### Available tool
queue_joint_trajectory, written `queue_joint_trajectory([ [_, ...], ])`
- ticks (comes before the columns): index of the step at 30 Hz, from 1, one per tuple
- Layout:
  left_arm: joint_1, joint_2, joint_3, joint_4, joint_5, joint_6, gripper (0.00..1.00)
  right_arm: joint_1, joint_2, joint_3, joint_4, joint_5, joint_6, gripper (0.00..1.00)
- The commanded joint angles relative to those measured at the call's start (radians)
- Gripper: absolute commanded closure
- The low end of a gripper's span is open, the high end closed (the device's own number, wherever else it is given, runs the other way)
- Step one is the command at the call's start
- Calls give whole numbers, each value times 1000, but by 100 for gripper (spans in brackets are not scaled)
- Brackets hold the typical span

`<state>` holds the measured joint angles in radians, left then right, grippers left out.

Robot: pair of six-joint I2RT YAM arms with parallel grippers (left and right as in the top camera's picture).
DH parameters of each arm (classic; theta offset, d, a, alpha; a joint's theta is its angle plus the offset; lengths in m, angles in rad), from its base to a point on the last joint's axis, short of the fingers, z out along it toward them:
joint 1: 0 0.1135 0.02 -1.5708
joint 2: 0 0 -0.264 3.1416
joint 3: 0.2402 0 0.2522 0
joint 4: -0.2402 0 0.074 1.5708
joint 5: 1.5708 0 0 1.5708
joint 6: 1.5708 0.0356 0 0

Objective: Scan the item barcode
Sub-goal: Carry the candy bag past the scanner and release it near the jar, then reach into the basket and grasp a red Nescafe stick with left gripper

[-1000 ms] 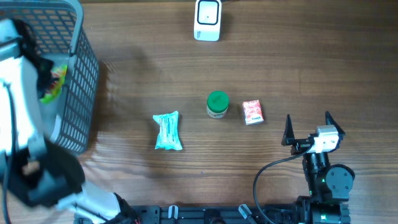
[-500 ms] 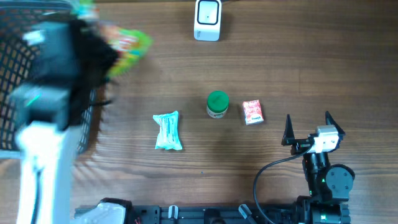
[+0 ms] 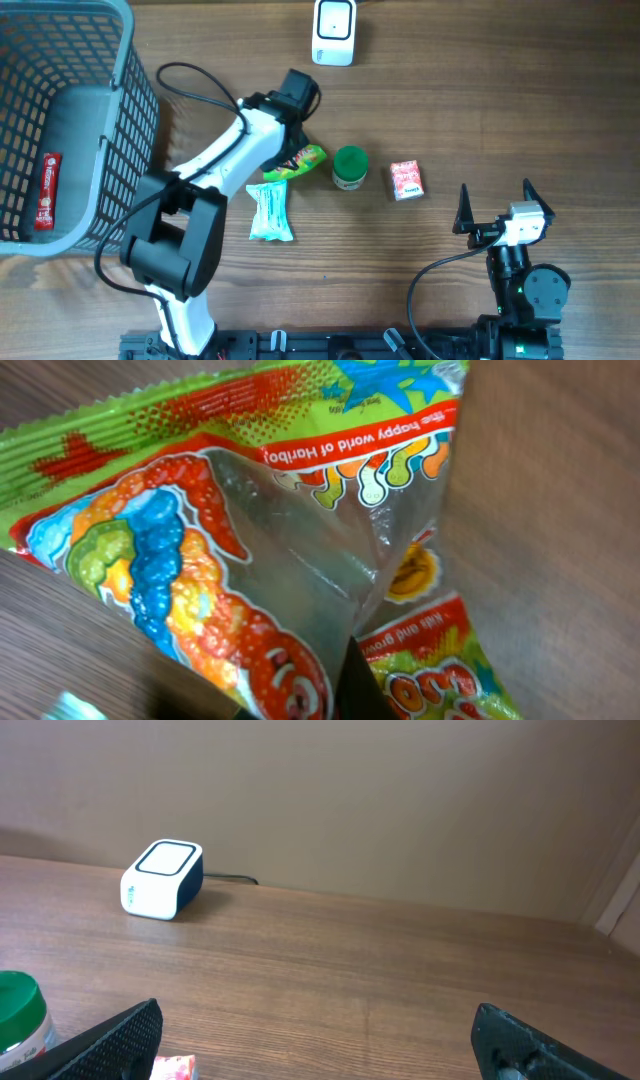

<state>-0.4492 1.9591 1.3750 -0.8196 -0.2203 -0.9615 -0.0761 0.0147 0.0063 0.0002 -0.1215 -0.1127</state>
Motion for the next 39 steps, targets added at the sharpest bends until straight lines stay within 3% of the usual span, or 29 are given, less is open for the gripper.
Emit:
queue_joint_trajectory([
  [1, -37, -9, -10, -4, -62, -42, 50, 4, -7, -1, 5, 17, 8, 0],
  [2, -37, -26, -5, -24, -81, -42, 18, 4, -7, -1, 5, 17, 8, 0],
  [5, -37, -122, 40, -114, -136, -39, 0, 4, -7, -1, 5, 17, 8, 0],
  [9, -20, -339, 182, -217, -237, 45, 0, 4, -7, -1, 5, 17, 8, 0],
  [13, 55, -499, 318, -211, -283, 160, 0, 4, -7, -1, 5, 17, 8, 0],
  [17, 289, -606, 359, -213, -289, 248, 0, 4, -7, -1, 5, 17, 8, 0],
  [22, 712, -599, 356, -343, -148, 169, 0, 4, -7, -1, 5, 17, 8, 0],
  [25, 859, -552, 318, -327, -139, 186, 0, 4, -7, -1, 5, 17, 8, 0],
  [28, 943, -514, 193, -227, -139, 314, 3, 4, -7, -1, 5, 17, 8, 0],
  [32, 959, -513, -33, 8, -138, 460, 7, 4, -7, -1, 5, 17, 8, 0],
  [36, 954, -512, -249, 267, -142, 689, 7, 4, -7, -1, 5, 17, 8, 0],
  [39, 983, -510, -374, 407, -143, 749, 1, 4, -7, -1, 5, 17, 8, 0],
])
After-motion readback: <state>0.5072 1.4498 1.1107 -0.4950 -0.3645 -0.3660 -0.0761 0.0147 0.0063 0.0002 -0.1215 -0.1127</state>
